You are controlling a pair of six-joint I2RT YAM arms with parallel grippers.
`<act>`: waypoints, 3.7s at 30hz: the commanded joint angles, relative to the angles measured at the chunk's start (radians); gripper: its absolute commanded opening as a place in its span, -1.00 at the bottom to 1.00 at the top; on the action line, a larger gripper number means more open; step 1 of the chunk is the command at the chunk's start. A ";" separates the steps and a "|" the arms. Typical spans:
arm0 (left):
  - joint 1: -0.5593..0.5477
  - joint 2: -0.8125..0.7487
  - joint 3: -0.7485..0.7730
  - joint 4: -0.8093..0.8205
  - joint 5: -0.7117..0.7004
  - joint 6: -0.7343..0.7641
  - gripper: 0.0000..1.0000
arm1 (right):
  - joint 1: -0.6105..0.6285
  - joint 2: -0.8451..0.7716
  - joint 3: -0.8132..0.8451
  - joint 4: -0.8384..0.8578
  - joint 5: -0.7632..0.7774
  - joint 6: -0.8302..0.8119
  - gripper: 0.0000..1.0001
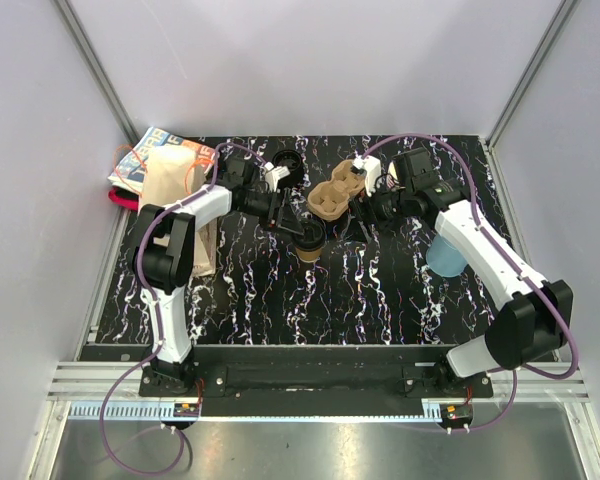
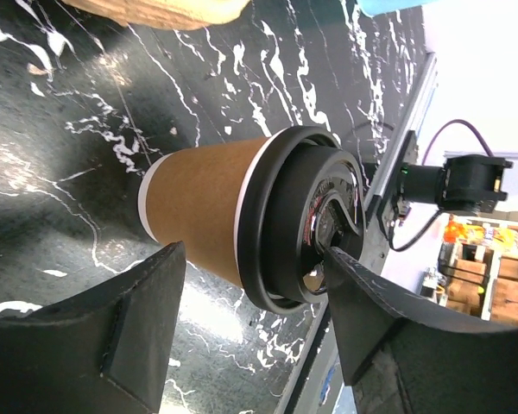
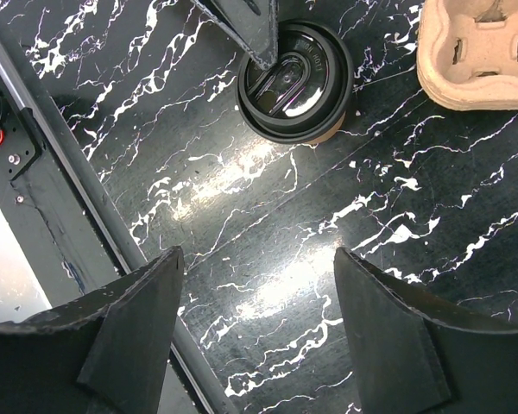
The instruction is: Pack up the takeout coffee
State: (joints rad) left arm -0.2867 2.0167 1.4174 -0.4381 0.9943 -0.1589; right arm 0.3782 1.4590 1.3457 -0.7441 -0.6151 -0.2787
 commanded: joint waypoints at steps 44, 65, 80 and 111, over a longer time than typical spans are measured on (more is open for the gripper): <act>-0.080 0.057 -0.003 -0.019 -0.028 0.058 0.13 | -0.062 0.465 0.063 0.367 -0.222 0.418 -0.42; -0.111 0.070 0.040 -0.113 -0.200 0.105 -0.17 | -0.048 0.436 -0.068 0.305 -0.055 0.285 -0.54; -0.152 0.048 0.043 -0.145 -0.315 0.144 -0.25 | 0.014 0.429 -0.099 0.290 0.054 0.222 -0.56; -0.154 0.048 0.064 -0.148 -0.312 0.130 -0.27 | -0.047 0.201 -0.155 0.264 -0.202 0.274 0.04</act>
State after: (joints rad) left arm -0.4232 2.0182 1.5002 -0.5510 0.8829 -0.1020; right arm 0.3099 1.6741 1.2171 -0.5190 -0.7593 -0.0154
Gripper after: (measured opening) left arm 0.377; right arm 0.520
